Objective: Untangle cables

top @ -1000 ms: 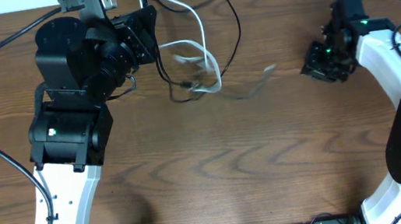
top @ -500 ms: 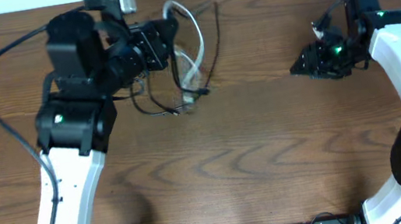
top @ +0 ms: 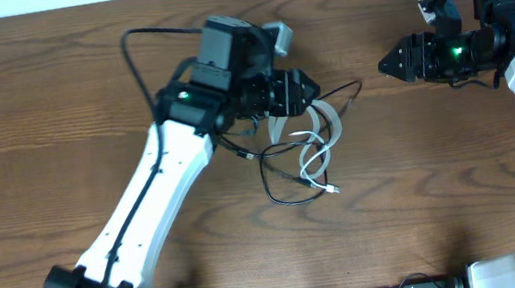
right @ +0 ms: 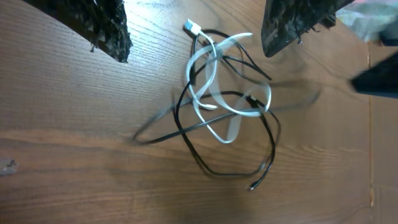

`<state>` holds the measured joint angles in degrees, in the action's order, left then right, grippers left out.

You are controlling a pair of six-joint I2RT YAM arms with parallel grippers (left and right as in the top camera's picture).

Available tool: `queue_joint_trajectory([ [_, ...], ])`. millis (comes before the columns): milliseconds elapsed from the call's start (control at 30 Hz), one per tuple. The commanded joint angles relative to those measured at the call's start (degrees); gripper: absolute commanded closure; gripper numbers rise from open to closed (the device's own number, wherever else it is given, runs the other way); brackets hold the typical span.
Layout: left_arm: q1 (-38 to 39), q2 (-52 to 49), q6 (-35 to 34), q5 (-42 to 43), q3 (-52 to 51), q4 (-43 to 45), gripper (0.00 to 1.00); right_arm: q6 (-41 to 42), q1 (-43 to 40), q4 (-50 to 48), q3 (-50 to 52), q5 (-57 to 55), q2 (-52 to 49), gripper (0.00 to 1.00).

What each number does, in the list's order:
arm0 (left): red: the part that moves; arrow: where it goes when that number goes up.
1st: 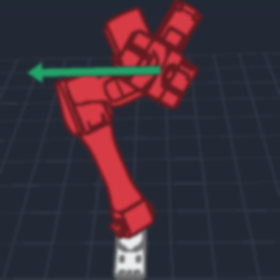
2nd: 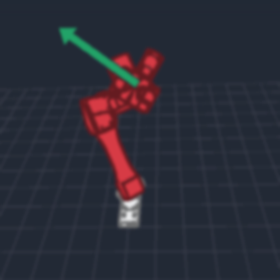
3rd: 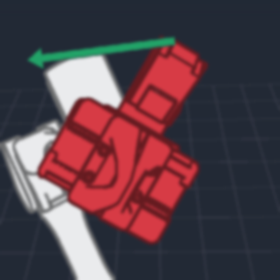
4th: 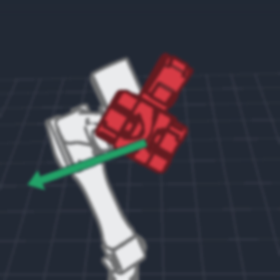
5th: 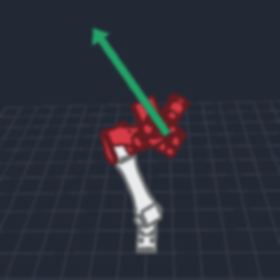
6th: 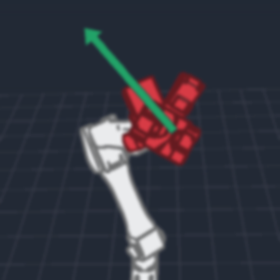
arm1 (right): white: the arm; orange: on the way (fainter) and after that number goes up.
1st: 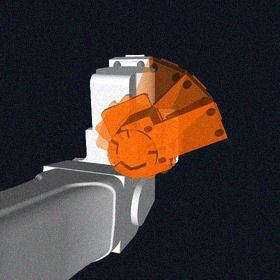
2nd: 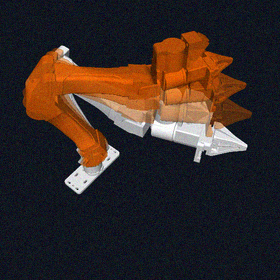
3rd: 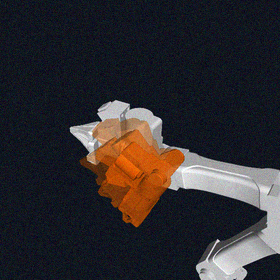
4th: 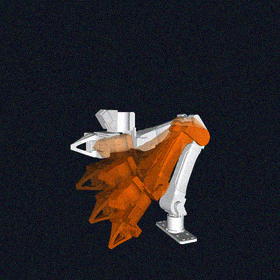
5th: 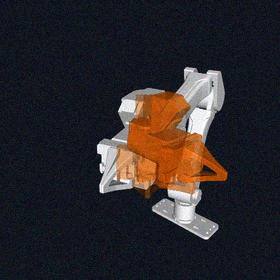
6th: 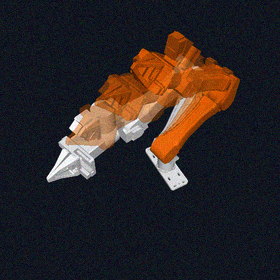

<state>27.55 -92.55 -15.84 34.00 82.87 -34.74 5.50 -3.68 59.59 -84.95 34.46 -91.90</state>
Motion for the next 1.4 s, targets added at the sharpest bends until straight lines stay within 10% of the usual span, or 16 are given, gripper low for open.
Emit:
queue_joint_trajectory([
  [0, -0.39, 0.98, 4.31, -3.69, 0.74, -0.20, 0.45, 1.79, -0.07, 0.17, -0.55, -0.48, -0.11, 0.36],
  [867, -7.50, 4.44, 5.09, -16.76, 0.72, -11.32, 0.45, 16.46, 17.94, -15.30, -0.33, -2.91, -13.73, 0.35],
  [1367, -8.87, 3.85, 5.07, -19.74, 0.70, -11.96, 0.45, 39.56, 24.72, -29.44, -0.33, 4.35, -29.18, 0.51],
])
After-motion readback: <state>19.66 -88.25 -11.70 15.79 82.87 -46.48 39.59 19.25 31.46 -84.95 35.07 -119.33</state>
